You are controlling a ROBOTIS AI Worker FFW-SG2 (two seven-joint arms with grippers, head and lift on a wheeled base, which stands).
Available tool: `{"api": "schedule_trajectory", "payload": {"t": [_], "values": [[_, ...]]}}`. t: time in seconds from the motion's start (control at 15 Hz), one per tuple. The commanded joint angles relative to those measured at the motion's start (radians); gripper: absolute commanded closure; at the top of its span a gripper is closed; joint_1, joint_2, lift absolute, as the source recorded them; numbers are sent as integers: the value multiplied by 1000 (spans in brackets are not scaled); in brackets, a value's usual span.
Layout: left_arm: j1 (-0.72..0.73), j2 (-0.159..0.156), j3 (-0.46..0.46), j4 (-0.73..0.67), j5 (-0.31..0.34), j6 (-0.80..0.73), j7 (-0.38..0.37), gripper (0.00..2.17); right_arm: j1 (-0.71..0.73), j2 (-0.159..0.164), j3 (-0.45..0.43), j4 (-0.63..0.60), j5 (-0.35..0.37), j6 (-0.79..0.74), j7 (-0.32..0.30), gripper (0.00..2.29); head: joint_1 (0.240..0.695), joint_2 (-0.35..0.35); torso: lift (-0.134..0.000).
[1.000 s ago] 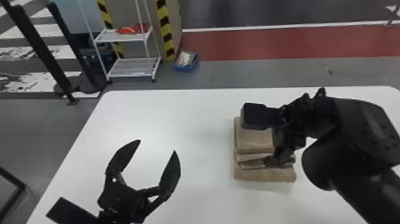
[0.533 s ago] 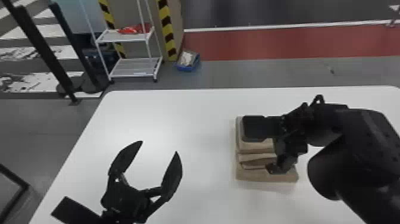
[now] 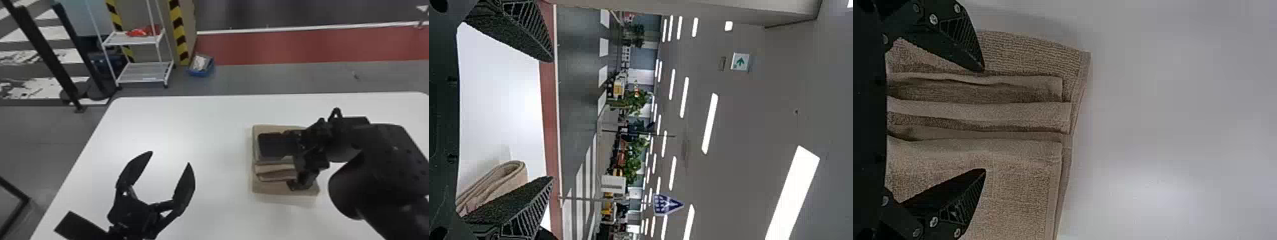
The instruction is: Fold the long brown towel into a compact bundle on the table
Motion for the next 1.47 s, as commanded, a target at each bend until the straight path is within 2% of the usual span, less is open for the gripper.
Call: {"api": "schedule_trajectory", "payload": {"t": [0.0,0.27,0.67,0.8,0.93,1.07,1.2,1.4], "values": [[-3,-3,-1,0,0,0,0,39,-3,1,3,9,6,-7,5,194,695,131,-125],[-3,-3,-1,0,0,0,0,39,-14,10,9,52,29,-7,5,316,695,126,-125],[-8,-3,-4,2,-3,0,1,39,-35,21,-5,58,15,14,5,596,695,117,-125],[-8,-3,-7,3,-5,0,1,39,-35,22,-6,60,11,14,5,623,695,115,-125],[-8,-3,-7,6,-6,0,1,39,-41,25,-6,66,8,14,5,768,695,116,-125],[-8,-3,-7,8,-6,0,1,39,-41,28,-5,72,9,14,5,772,695,116,-125],[-9,-3,-7,8,-6,0,1,39,-41,32,-8,72,6,21,5,1099,695,116,-125],[-8,-3,-7,12,-6,0,0,39,-41,33,-16,74,3,36,5,1109,695,115,-125]]}}
